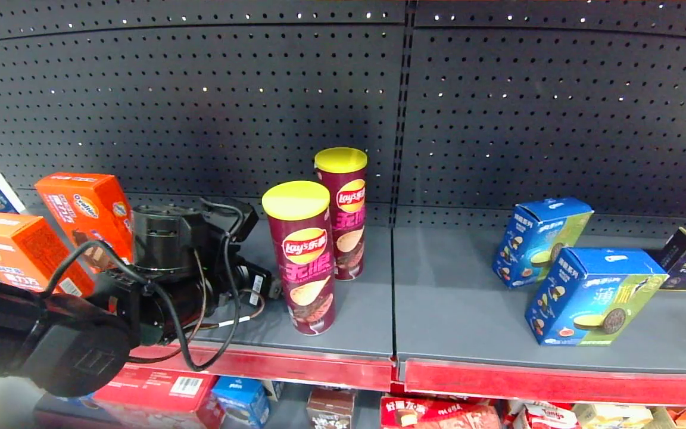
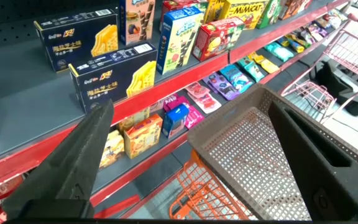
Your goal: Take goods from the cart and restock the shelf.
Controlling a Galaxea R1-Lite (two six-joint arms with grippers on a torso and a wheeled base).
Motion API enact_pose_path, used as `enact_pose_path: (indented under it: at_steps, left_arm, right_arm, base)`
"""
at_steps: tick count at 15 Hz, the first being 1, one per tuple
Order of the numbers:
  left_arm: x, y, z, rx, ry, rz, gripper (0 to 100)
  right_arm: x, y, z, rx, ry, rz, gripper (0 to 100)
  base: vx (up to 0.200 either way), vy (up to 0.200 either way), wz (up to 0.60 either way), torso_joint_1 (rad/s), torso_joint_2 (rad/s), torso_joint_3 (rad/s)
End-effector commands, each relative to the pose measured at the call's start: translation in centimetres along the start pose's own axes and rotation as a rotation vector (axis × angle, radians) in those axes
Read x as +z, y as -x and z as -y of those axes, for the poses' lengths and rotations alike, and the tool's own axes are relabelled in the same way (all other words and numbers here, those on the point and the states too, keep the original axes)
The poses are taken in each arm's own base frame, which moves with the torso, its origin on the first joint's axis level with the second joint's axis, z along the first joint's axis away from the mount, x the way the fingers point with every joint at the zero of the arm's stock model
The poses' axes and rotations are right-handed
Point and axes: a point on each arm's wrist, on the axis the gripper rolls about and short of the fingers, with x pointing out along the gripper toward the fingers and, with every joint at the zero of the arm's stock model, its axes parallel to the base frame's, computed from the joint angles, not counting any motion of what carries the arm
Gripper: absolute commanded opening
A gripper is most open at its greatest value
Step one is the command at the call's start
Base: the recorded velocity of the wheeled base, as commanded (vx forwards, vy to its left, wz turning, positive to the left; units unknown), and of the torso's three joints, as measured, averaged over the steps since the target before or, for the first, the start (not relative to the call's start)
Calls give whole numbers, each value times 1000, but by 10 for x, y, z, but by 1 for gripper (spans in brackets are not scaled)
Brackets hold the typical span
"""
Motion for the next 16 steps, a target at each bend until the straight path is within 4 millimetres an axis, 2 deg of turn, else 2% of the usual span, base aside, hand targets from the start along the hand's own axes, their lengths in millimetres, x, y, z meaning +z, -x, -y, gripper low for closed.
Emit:
enact_pose_path:
  at_steps: [1,3,4,6,8,10,11,12,16]
  left_arm:
    - [0,-8,4,-9,-4,-3,100]
    - [-3,-6,5,-11,-6,-15,100]
    - [-11,-3,5,-12,-8,-42,100]
    - [-12,10,2,-9,-7,-40,100]
    - [-13,36,0,-10,-4,-18,100]
    - [-12,52,-1,-9,-2,1,100]
    - [-12,52,-1,-9,-2,1,100]
    - [-9,63,-2,-34,0,32,100]
    - [-8,87,10,-136,-16,79,100]
  right_arm:
    - [0,-1,-1,0,3,-4,100]
    - [-1,-1,-1,0,4,-5,100]
    - [-2,-1,-1,2,4,-7,100]
    - [-3,-1,-1,0,4,-7,100]
    - [-4,-1,-1,2,6,-10,100]
    - [-4,-2,-2,2,7,-12,100]
    - [-4,-2,-2,2,7,-12,100]
    - [-4,-2,-2,3,7,-12,100]
    - [-5,-3,-2,5,8,-15,100]
  base:
    - [0,0,0,0,0,0]
    - [0,0,0,0,0,0]
    - [0,0,0,0,0,0]
    - [0,0,0,0,0,0]
    - [0,0,0,0,0,0]
    - [0,0,0,0,0,0]
    - [0,0,0,0,0,0]
    - [0,0,0,0,0,0]
    - [0,0,0,0,0,0]
